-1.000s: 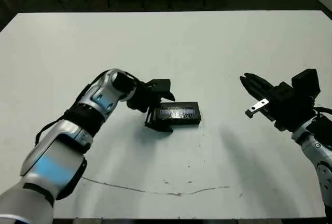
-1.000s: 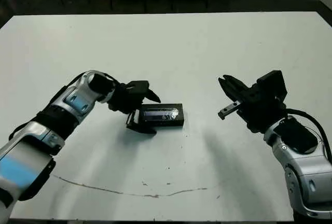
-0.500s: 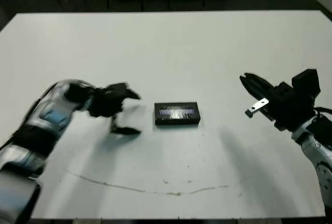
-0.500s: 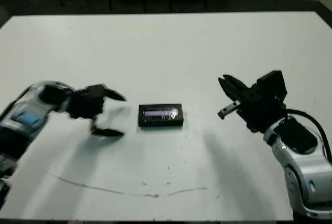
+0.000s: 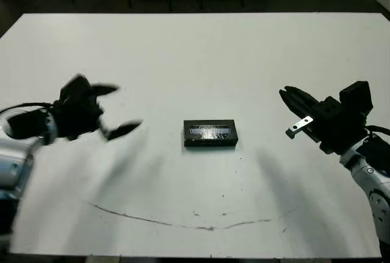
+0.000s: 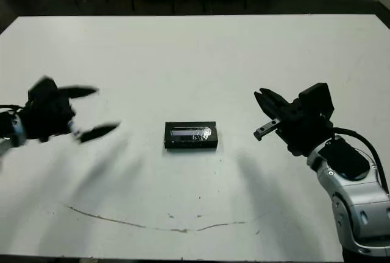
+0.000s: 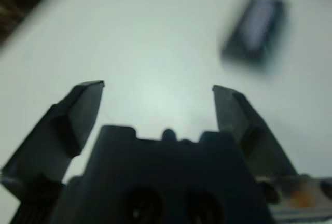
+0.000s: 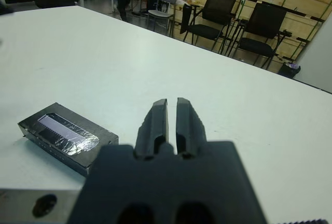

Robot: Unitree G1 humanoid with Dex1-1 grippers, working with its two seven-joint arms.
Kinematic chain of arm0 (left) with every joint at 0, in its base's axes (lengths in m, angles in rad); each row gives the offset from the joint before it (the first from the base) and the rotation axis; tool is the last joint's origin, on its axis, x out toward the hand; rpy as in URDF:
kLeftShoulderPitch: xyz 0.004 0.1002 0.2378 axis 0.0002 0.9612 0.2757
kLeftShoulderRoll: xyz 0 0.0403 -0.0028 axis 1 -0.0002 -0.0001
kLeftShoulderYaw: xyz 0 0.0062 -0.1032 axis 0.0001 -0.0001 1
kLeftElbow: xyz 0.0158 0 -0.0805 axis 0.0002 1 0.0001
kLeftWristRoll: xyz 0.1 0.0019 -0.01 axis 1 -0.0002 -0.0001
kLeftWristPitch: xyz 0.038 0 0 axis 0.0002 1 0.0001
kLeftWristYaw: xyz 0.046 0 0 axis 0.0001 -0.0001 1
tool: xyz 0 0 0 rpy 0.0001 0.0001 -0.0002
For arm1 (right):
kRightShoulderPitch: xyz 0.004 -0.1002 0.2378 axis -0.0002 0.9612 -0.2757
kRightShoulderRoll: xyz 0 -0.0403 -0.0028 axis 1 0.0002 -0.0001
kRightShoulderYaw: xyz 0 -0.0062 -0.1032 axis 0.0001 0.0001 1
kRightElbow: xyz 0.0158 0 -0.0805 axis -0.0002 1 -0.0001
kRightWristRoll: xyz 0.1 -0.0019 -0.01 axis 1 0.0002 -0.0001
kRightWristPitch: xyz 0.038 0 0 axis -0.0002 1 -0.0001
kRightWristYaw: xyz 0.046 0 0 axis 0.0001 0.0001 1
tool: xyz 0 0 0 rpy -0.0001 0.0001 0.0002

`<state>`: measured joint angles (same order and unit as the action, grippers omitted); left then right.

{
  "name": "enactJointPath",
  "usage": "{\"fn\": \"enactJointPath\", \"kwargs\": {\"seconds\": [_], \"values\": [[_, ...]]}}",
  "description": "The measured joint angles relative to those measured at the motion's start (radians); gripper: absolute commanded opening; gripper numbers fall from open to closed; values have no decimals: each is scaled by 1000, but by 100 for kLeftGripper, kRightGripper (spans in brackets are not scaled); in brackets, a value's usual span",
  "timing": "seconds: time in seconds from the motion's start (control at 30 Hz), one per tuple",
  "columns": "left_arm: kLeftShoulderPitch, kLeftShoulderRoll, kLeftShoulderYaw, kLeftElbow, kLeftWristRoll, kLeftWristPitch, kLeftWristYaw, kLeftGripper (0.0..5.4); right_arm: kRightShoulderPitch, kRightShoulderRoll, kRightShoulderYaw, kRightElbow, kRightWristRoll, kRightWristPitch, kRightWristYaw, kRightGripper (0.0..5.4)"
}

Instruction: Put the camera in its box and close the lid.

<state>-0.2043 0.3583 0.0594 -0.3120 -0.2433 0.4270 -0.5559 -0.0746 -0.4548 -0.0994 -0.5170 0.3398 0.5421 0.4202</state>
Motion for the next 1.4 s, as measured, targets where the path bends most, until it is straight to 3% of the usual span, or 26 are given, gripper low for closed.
{"fn": "enactJointPath", "kwargs": {"seconds": [0.17, 0.3, 0.53, 0.7, 0.97, 1.4], "values": [[-22, -201, -51, -74, -20, 40, 210, 305, 0, 30, 4, 10, 1, -7, -23, 0], [-66, -296, -137, -82, -2, 69, 302, 230, -1, 60, 4, 16, 3, -18, -36, 0], [-113, -347, -291, -3, 69, 168, 356, 96, 0, 94, 4, 30, -3, -77, -54, 0], [-120, -374, -372, 110, 106, 178, 360, 1, 1, 98, 3, 32, -8, -85, -64, 0], [-116, -356, -472, 219, 185, 201, 332, 1, 3, 99, 0, 35, 2, -92, -64, 0], [-126, -352, -467, 257, 200, 204, 272, 1, 4, 99, -3, 45, 34, -92, -52, 0]]}}
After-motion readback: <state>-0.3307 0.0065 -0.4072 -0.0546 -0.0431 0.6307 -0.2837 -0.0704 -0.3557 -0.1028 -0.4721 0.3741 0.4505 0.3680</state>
